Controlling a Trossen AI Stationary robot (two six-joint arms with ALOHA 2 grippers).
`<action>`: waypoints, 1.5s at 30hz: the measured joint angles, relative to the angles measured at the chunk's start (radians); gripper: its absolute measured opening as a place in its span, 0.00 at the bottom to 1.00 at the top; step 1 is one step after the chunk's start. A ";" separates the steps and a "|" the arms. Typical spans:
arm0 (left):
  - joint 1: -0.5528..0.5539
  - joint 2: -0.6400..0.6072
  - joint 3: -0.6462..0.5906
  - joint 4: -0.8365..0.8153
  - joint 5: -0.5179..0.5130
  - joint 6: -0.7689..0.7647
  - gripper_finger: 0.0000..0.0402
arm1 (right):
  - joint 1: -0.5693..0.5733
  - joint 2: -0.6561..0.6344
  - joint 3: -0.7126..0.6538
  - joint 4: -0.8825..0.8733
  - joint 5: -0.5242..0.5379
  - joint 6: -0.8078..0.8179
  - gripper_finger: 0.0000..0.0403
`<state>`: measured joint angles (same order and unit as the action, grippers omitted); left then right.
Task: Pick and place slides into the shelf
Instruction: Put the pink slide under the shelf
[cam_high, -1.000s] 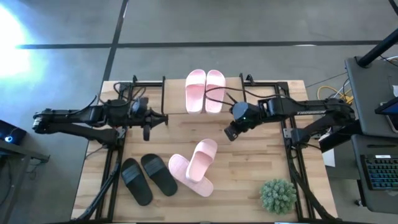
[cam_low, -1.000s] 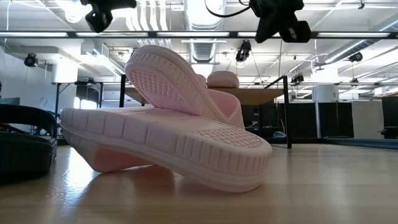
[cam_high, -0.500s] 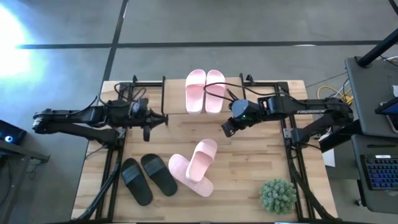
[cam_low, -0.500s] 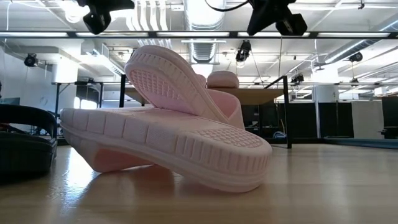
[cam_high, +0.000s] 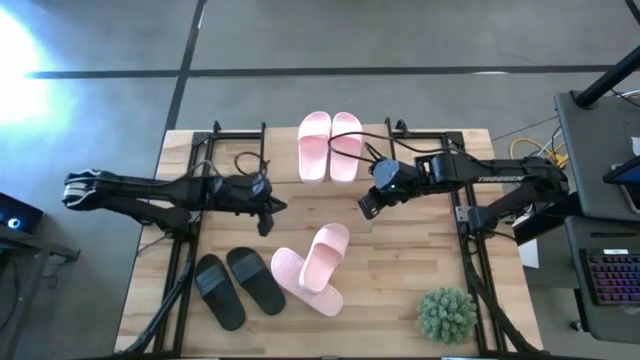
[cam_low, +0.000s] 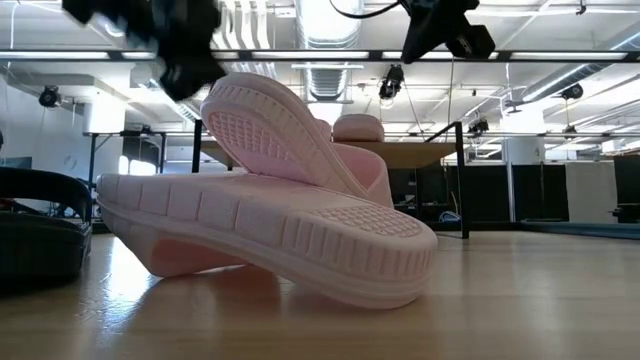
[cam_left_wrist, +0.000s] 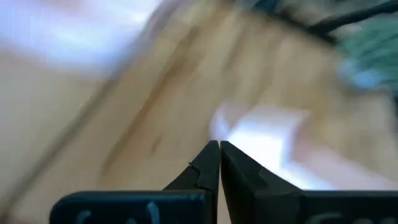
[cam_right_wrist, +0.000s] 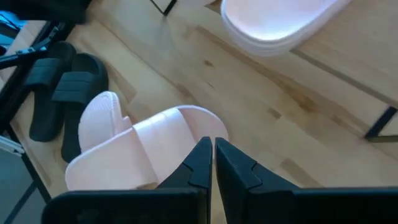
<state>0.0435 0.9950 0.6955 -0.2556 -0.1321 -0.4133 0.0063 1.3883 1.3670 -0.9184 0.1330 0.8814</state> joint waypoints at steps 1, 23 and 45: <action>0.021 -0.007 -0.036 0.040 -0.006 -0.041 0.00 | 0.000 -0.003 0.000 -0.006 0.001 0.000 0.03; 0.035 -0.264 -0.567 1.279 -0.037 0.054 0.00 | -0.021 -0.062 0.001 -0.051 0.096 0.033 0.03; 0.035 -0.531 -0.687 1.115 -0.037 0.055 0.00 | -0.020 -0.062 0.001 -0.070 0.096 0.034 0.03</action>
<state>0.0784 0.4639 0.0086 0.8593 -0.1688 -0.3588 -0.0139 1.3266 1.3676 -0.9882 0.2287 0.9157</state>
